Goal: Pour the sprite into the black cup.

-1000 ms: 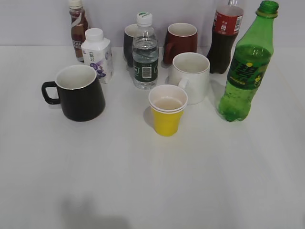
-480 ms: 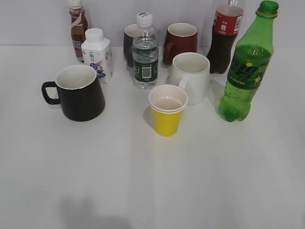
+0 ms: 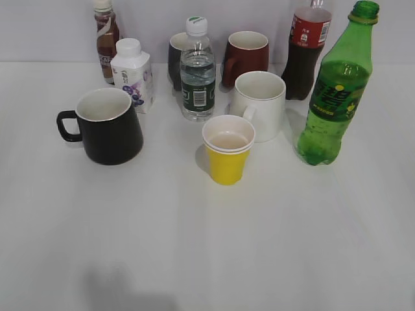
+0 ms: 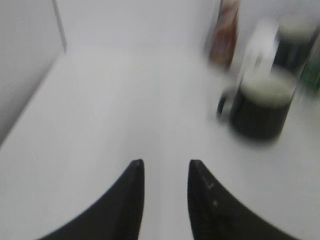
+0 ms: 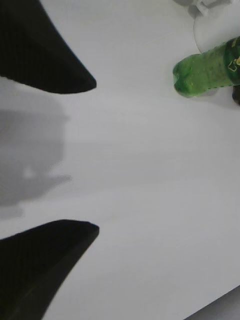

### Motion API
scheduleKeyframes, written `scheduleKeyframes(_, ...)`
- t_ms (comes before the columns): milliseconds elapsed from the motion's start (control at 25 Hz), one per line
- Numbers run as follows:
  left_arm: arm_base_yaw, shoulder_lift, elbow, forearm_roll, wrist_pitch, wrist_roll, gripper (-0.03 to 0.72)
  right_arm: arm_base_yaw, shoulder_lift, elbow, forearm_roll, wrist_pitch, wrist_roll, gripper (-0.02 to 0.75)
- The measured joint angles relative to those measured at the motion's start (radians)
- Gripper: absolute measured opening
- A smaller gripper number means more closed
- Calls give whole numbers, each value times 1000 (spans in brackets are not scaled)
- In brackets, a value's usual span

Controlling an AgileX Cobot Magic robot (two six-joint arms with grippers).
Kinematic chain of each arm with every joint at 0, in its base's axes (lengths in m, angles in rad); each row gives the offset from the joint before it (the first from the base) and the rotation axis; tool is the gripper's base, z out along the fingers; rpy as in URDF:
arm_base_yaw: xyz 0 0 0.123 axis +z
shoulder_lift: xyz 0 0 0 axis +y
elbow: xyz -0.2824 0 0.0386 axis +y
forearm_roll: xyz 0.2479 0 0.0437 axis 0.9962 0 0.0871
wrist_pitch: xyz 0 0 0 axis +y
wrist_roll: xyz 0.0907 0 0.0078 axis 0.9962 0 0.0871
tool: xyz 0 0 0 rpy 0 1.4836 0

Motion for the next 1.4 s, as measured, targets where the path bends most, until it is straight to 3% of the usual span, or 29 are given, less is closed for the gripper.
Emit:
scheduleKeyframes(280, 0, 195, 136, -45, -842, 0, 239, 0, 0, 0, 0, 0, 0, 589)
scheduleKeyframes(480, 0, 495, 271, -57, -1209, 0, 239, 0, 0, 0, 0, 0, 0, 589)
scheduleKeyframes(680, -7, 827, 318, 10, -1471, 0, 246, 0, 0, 0, 0, 0, 0, 589)
scheduleKeyframes(880, -87, 1187, 319, 101, -1675, 0, 258, 0, 0, 0, 1, 0, 0, 589)
scheduleKeyframes(1080, -164, 1503, 318, 90, -1863, 0, 260, 0, 0, 0, 2, 0, 0, 589)
scheduleKeyframes(1400, -188, 1769, 313, 80, -2143, 0, 336, 0, 0, 0, 6, 0, 0, 589)
